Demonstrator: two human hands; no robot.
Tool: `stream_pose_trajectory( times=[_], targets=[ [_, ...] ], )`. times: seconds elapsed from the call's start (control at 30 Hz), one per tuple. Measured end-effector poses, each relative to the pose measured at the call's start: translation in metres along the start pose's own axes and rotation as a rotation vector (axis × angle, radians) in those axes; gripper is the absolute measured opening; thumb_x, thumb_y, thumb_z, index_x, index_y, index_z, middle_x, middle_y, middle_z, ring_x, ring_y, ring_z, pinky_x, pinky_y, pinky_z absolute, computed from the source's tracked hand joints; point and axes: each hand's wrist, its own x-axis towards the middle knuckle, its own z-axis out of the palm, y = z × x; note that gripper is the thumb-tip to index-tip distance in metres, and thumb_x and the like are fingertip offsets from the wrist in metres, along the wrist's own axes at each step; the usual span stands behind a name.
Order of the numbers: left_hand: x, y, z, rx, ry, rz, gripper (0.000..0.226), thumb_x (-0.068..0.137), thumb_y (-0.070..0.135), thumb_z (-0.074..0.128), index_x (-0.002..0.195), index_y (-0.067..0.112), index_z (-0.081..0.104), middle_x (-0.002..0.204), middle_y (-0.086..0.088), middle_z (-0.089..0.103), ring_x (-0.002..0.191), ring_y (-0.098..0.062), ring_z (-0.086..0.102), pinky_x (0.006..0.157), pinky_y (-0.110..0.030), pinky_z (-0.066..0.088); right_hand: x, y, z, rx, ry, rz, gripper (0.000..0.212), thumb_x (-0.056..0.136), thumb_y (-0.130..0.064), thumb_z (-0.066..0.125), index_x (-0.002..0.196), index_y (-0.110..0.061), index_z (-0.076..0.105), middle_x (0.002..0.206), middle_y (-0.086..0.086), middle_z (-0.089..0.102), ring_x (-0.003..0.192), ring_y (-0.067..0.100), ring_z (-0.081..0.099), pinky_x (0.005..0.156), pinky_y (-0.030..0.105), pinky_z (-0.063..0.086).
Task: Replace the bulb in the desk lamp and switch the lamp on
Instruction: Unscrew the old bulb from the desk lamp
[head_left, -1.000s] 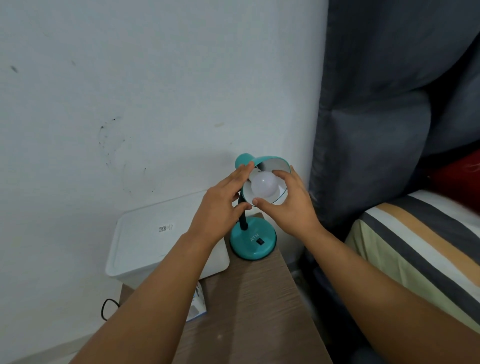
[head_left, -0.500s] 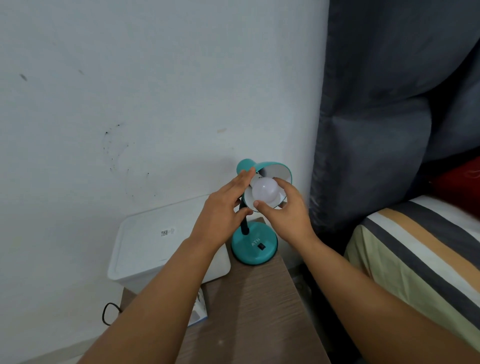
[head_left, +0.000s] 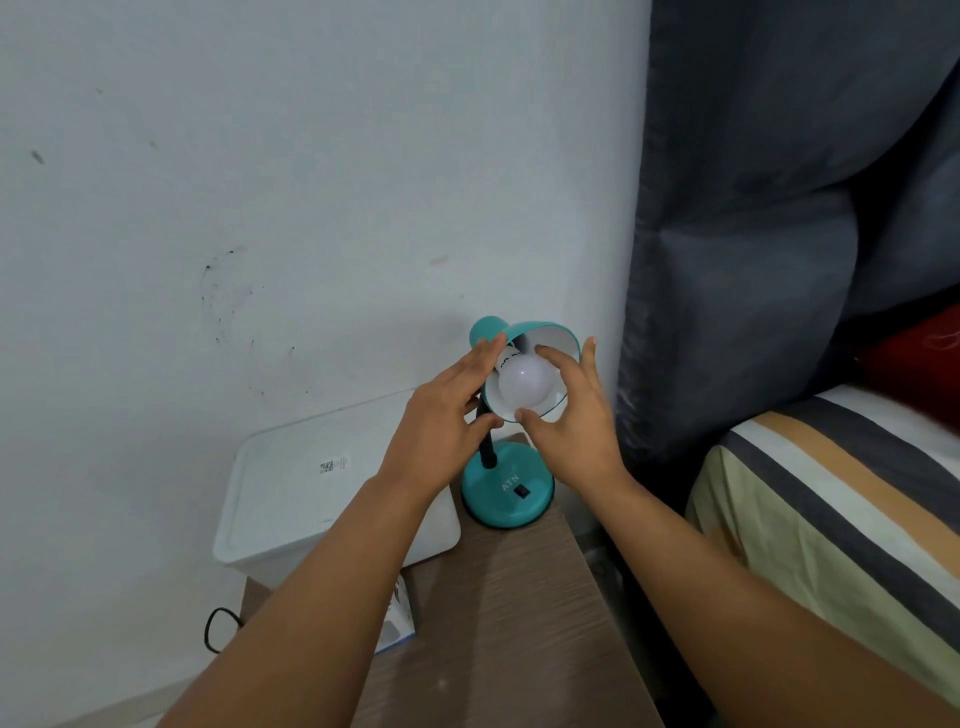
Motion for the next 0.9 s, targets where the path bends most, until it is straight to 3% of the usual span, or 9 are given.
stream_pose_trajectory(
  times=[0.07, 0.17, 0.23, 0.37, 0.43, 0.57, 0.67, 0.83, 0.9],
  targets=[
    [0.0002, -0.0004, -0.0005, -0.011, -0.002, -0.001, 0.090, 0.083, 0.004, 0.079, 0.155, 0.033, 0.033, 0.157, -0.001, 0.043, 0.136, -0.019, 0.053, 0.107, -0.040, 0.050, -0.0006, 0.0005, -0.0002, 0.052, -0.002, 0.041, 0.077, 0.072, -0.036, 0.085, 0.137, -0.034, 0.043, 0.164, 0.002, 0.017, 0.146, 0.016, 0.023, 0.107, 0.028, 0.030],
    [-0.0003, -0.0013, 0.0003, -0.038, -0.006, 0.009, 0.087, 0.085, 0.006, 0.078, 0.155, 0.032, 0.035, 0.157, -0.001, 0.044, 0.136, -0.018, 0.052, 0.107, -0.038, 0.050, -0.0001, -0.0009, 0.0010, 0.151, 0.021, 0.123, 0.071, 0.068, -0.053, 0.082, 0.129, -0.030, 0.051, 0.141, -0.002, 0.052, 0.136, 0.019, 0.041, 0.107, 0.040, 0.043],
    [-0.0006, -0.0022, 0.0014, -0.055, 0.000, 0.001, 0.088, 0.084, 0.004, 0.079, 0.155, 0.034, 0.035, 0.156, -0.001, 0.045, 0.136, -0.017, 0.053, 0.107, -0.038, 0.050, 0.0004, -0.0027, 0.0022, 0.188, 0.033, 0.129, 0.066, 0.070, -0.050, 0.082, 0.127, -0.029, 0.055, 0.124, -0.007, 0.060, 0.117, 0.016, 0.056, 0.097, 0.042, 0.051],
    [-0.0016, -0.0048, 0.0032, -0.050, 0.016, -0.007, 0.093, 0.082, 0.001, 0.080, 0.153, 0.039, 0.033, 0.156, -0.001, 0.045, 0.134, -0.016, 0.054, 0.106, -0.037, 0.051, 0.0008, -0.0023, 0.0045, 0.173, 0.026, 0.042, 0.063, 0.072, -0.018, 0.084, 0.126, -0.032, 0.054, 0.126, -0.003, 0.055, 0.117, 0.016, 0.052, 0.097, 0.045, 0.050],
    [-0.0027, -0.0049, 0.0042, -0.059, 0.027, -0.014, 0.095, 0.082, 0.000, 0.080, 0.153, 0.042, 0.032, 0.155, 0.000, 0.046, 0.132, -0.015, 0.056, 0.105, -0.037, 0.051, -0.0005, -0.0017, 0.0050, 0.199, 0.004, 0.035, 0.066, 0.071, -0.010, 0.081, 0.126, -0.032, 0.052, 0.129, -0.003, 0.052, 0.120, 0.017, 0.050, 0.098, 0.046, 0.049],
    [-0.0012, -0.0038, 0.0046, -0.059, 0.010, -0.006, 0.092, 0.083, 0.001, 0.079, 0.153, 0.038, 0.033, 0.157, -0.001, 0.044, 0.134, -0.018, 0.054, 0.107, -0.038, 0.050, -0.0022, -0.0025, 0.0051, 0.305, -0.003, 0.163, 0.073, 0.069, -0.031, 0.086, 0.130, -0.032, 0.047, 0.130, -0.003, 0.054, 0.114, 0.021, 0.058, 0.093, 0.046, 0.053],
    [0.0002, -0.0034, 0.0035, -0.053, 0.001, -0.006, 0.090, 0.084, 0.001, 0.078, 0.154, 0.036, 0.034, 0.157, -0.001, 0.044, 0.134, -0.019, 0.055, 0.107, -0.038, 0.050, -0.0004, -0.0047, 0.0020, 0.276, 0.023, 0.231, 0.069, 0.069, -0.048, 0.084, 0.127, -0.026, 0.055, 0.121, -0.002, 0.062, 0.102, 0.018, 0.065, 0.089, 0.043, 0.055],
    [-0.0005, -0.0033, 0.0032, -0.065, 0.002, -0.003, 0.094, 0.082, -0.003, 0.079, 0.154, 0.037, 0.033, 0.156, -0.002, 0.045, 0.135, -0.017, 0.054, 0.107, -0.037, 0.050, -0.0008, -0.0050, -0.0009, 0.229, 0.016, 0.093, 0.063, 0.073, -0.014, 0.082, 0.126, -0.034, 0.053, 0.133, -0.005, 0.055, 0.133, 0.024, 0.044, 0.106, 0.048, 0.043],
    [-0.0006, -0.0034, 0.0033, -0.062, 0.005, -0.004, 0.094, 0.082, -0.003, 0.079, 0.154, 0.037, 0.033, 0.156, -0.002, 0.045, 0.136, -0.017, 0.053, 0.107, -0.037, 0.050, -0.0016, -0.0045, 0.0001, 0.226, -0.008, 0.098, 0.069, 0.074, -0.014, 0.079, 0.131, -0.037, 0.047, 0.142, 0.001, 0.048, 0.140, 0.026, 0.037, 0.108, 0.050, 0.041]
  ],
)
